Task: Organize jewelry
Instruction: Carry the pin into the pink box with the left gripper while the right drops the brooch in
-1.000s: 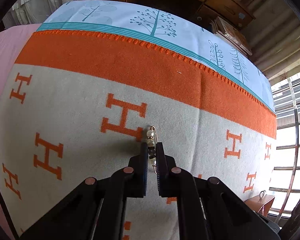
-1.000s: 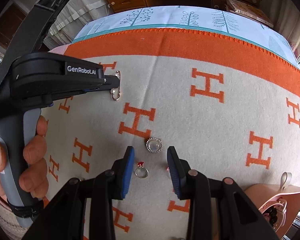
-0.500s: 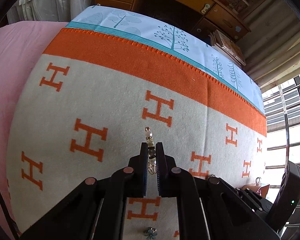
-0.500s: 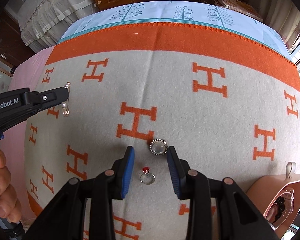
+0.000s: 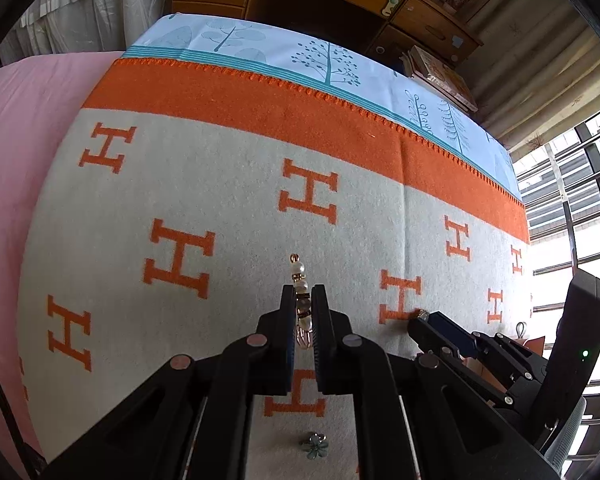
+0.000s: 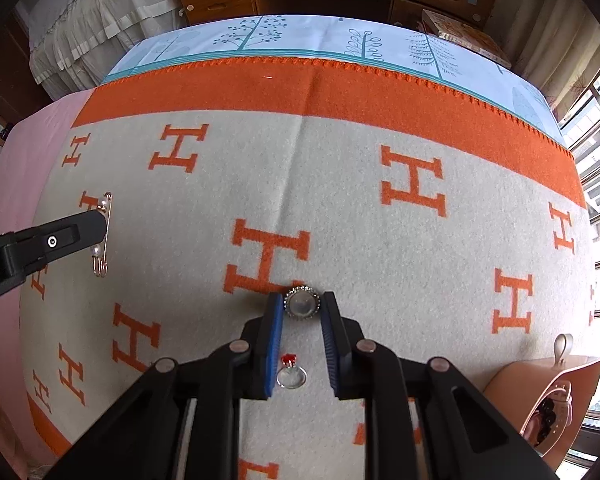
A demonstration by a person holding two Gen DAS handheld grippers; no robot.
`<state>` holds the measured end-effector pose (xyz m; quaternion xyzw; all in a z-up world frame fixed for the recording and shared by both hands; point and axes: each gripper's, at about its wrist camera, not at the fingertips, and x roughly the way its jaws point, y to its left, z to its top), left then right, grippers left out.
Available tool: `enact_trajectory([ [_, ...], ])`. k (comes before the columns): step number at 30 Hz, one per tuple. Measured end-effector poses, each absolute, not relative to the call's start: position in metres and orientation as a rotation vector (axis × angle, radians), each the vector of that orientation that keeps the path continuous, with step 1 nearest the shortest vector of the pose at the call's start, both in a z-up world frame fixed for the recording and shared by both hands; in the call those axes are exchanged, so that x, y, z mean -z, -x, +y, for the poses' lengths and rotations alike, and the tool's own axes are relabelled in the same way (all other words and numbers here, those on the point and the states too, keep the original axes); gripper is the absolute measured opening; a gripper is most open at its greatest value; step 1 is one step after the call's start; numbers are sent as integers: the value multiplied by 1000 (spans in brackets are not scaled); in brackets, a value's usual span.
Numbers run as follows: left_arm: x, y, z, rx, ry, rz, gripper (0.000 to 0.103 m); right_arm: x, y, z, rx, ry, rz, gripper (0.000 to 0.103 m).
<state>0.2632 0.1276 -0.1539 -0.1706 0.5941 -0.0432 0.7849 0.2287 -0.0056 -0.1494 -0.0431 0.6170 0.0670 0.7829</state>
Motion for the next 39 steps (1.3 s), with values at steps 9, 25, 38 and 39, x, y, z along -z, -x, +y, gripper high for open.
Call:
enact_trajectory([
  [9, 126, -243, 112, 143, 303, 1254, 5, 125, -203, -29, -214, 25, 1287, 18],
  [25, 39, -169, -49, 503, 105, 1143, 5, 18, -65, -184, -189, -151, 1039, 18],
  [38, 91, -166, -166, 552, -22, 1269, 5, 63, -19, -263, -127, -301, 1082, 18],
  [39, 96, -171, -167, 531, -21, 1278, 5, 67, -19, -265, -131, -307, 1086, 18],
])
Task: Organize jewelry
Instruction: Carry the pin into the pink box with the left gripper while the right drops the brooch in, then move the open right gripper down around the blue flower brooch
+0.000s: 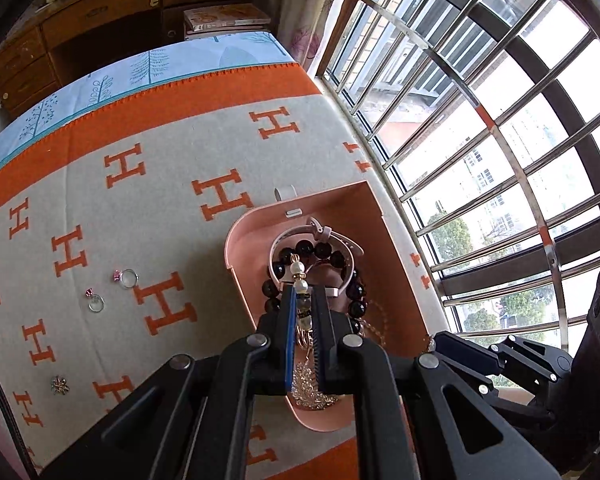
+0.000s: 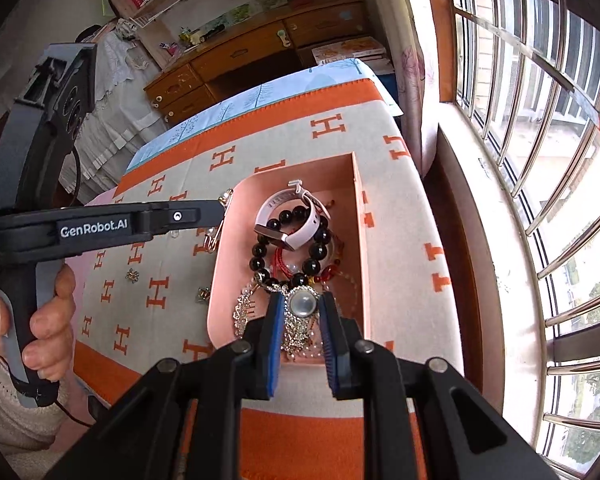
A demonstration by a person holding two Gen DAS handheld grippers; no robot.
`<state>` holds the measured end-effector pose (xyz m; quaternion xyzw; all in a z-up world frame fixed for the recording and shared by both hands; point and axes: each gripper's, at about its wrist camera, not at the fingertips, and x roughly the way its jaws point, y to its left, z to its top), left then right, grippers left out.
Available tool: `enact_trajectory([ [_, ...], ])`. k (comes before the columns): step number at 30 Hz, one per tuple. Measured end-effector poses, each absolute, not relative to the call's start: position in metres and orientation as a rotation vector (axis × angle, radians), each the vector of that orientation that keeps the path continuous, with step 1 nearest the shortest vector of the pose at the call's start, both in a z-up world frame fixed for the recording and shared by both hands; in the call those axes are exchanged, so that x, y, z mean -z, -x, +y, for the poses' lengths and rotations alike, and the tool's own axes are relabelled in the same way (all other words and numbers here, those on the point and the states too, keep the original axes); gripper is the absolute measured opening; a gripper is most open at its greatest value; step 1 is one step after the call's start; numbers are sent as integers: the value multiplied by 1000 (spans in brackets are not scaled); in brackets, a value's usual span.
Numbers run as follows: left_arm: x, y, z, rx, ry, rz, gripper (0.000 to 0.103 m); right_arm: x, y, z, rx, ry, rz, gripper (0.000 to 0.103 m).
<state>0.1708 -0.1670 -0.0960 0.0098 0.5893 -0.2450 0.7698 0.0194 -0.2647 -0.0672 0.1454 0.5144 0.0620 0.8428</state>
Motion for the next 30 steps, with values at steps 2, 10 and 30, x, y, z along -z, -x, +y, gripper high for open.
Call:
enact_trajectory([
  [2, 106, -180, -166, 496, -14, 1295, 5, 73, -23, -267, -142, -319, 1091, 18],
  [10, 129, -197, -165, 447, -6, 1328, 5, 86, -51, -271, -139, -301, 1098, 18],
  [30, 92, -183, -135, 422, -25, 1199, 83, 93, -122, -280, -73, -339, 1120, 18],
])
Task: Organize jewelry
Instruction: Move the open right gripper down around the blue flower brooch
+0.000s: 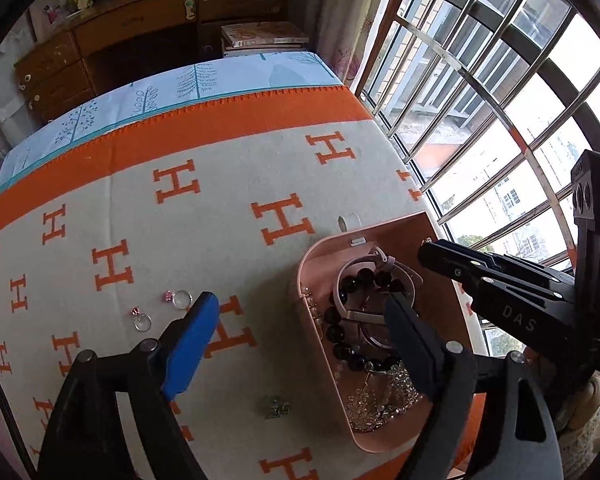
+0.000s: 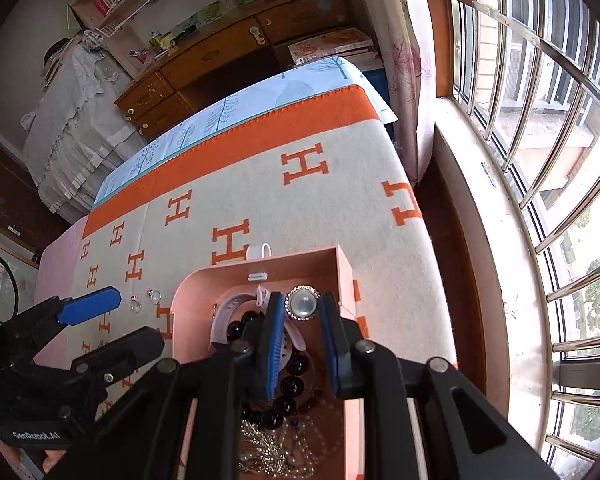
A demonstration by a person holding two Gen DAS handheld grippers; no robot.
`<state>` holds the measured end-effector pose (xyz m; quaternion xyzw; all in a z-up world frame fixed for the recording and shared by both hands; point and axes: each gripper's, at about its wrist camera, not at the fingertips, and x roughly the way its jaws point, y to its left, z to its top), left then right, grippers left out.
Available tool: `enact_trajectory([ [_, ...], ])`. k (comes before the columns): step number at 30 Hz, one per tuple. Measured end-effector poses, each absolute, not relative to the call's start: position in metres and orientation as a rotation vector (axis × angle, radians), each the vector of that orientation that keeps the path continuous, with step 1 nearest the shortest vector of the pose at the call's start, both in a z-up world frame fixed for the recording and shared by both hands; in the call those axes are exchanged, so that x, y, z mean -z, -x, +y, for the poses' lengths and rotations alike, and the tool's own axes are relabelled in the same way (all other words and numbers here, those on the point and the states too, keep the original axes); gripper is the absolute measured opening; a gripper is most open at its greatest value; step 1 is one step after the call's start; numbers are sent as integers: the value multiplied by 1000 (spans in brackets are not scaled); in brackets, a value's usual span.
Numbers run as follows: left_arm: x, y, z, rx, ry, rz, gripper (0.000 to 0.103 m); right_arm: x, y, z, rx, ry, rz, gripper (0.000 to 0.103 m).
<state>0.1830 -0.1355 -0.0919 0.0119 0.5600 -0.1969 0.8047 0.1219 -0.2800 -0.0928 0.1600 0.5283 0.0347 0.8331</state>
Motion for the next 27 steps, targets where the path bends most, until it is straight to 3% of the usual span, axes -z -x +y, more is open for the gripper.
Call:
enact_trajectory([
  [14, 82, -164, -61, 328, 34, 1180, 83, 83, -111, -272, -55, -336, 1108, 21],
  [27, 67, -124, 16, 243, -8, 1134, 83, 53, -54, -201, -222, -225, 1082, 21],
])
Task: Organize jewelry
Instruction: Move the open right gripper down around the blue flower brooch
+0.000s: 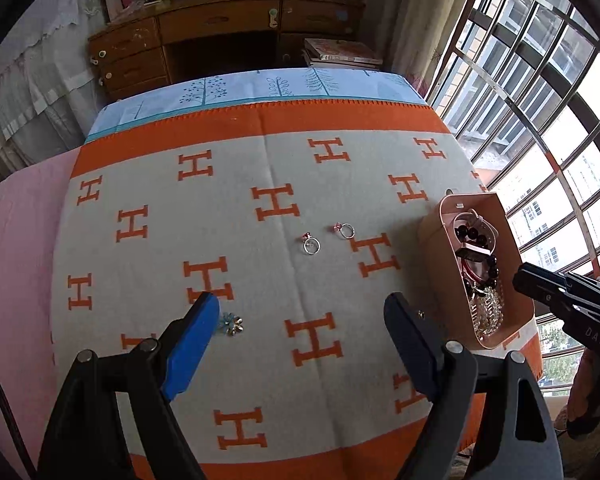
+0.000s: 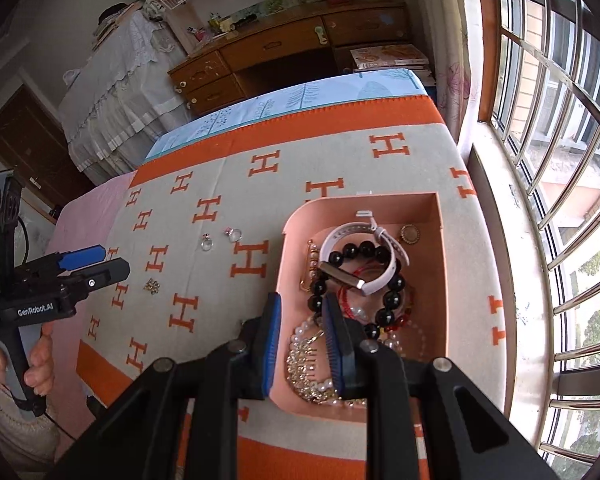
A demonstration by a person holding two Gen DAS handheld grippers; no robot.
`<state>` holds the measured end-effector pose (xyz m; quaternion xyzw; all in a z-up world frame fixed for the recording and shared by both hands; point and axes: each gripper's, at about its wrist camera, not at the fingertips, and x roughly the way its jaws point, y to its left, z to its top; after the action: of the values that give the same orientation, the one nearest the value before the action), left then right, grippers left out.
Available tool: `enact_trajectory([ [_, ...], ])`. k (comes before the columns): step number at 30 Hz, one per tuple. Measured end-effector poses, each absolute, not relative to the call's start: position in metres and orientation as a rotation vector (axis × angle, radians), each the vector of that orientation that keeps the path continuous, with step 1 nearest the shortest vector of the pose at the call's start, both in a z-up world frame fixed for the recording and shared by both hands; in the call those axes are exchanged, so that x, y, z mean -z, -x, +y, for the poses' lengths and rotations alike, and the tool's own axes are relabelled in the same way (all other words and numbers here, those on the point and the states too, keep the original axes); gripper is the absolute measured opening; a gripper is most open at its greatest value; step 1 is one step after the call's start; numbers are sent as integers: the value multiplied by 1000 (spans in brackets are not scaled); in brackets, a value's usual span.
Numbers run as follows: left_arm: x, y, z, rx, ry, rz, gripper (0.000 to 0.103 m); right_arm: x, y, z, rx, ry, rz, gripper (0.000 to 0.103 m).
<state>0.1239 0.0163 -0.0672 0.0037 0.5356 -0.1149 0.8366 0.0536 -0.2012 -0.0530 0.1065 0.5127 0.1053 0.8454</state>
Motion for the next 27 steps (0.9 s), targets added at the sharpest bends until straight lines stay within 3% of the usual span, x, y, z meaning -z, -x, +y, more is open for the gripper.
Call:
enact_trajectory([
  [8, 74, -96, 63, 193, -2, 1083, 83, 51, -28, -150, -300, -213, 1074, 23],
  [11, 88, -86, 72, 172, -14, 1059, 83, 58, -22, -135, -275, -199, 1056, 30],
  [27, 152, -74, 87, 264, -96, 994, 83, 121, -11, -91, -5, -124, 949, 31],
])
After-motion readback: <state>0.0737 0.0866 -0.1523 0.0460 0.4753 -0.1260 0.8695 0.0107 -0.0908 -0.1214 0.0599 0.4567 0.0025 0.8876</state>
